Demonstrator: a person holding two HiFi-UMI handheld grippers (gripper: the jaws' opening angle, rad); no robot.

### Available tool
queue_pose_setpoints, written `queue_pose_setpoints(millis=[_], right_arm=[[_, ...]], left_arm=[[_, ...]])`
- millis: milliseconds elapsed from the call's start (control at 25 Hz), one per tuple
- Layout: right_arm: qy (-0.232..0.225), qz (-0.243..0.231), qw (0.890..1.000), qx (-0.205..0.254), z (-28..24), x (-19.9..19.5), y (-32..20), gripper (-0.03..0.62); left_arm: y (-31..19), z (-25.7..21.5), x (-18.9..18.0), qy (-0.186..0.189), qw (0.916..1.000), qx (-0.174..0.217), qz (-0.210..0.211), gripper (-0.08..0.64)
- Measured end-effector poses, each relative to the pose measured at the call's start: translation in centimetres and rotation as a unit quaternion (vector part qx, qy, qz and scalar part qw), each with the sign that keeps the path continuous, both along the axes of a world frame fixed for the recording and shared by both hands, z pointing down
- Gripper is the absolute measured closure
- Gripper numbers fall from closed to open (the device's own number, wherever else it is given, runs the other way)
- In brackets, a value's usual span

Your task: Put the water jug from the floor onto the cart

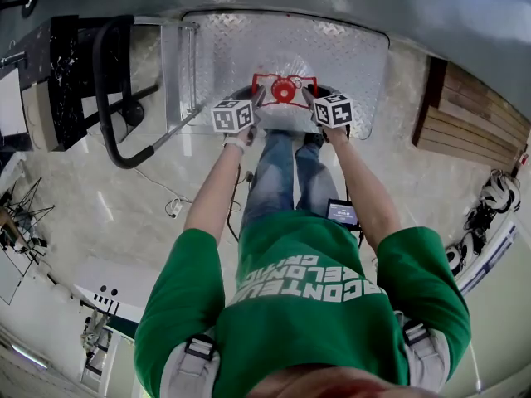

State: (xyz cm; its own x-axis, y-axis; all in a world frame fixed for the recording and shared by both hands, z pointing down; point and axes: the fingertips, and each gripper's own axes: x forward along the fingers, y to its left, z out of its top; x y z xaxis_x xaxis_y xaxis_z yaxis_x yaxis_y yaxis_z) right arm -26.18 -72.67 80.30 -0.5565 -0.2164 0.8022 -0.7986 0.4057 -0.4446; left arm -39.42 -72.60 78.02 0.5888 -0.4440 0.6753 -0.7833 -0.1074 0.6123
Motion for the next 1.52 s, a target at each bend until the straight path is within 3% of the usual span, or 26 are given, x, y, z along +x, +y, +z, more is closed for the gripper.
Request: queue_pose_setpoints(millis=[360,560,720,880,1040,1280,1520], right_arm=[[0.007,-0.001,1.0,0.024,-1.6,1.2,-0.9,0.493],[0.015,-0.014,0.999,0.045,-3.4,2.1,-1.0,0.488],[0.019,-0.016,0.997,0.072,-5.8,3.8,-1.1,0.488],[0.026,-0.035,0.991,0.125,-10.4,6.0,-1.2,0.489],[0.028,-0.045,0.981,0.185,-16.3,9.0,-0.9,0.511],[0.019,-0.055,0.96,0.275,-25.6,13.4,1.2,0.598],[0.011,-0.103,0.919,0.38,-34.8,15.3,3.3,0.598]], left_arm=[[-0.1,-0.3,-1.1,-0.035,0.9991,0.023,0.01,0.421],[-0.6,-1.3,-3.4,-0.045,0.9982,0.038,-0.012,0.408],[-1.7,-4.3,-4.3,-0.049,0.9955,0.074,-0.033,0.421],[-2.3,-9.8,-3.5,-0.052,0.9884,0.137,-0.042,0.459],[-1.7,-16.2,-1.7,-0.037,0.9786,0.197,-0.047,0.515],[1.2,-24.9,1.3,-0.02,0.9619,0.269,-0.045,0.543],[4.1,-33.0,4.1,-0.007,0.9391,0.342,-0.034,0.544]])
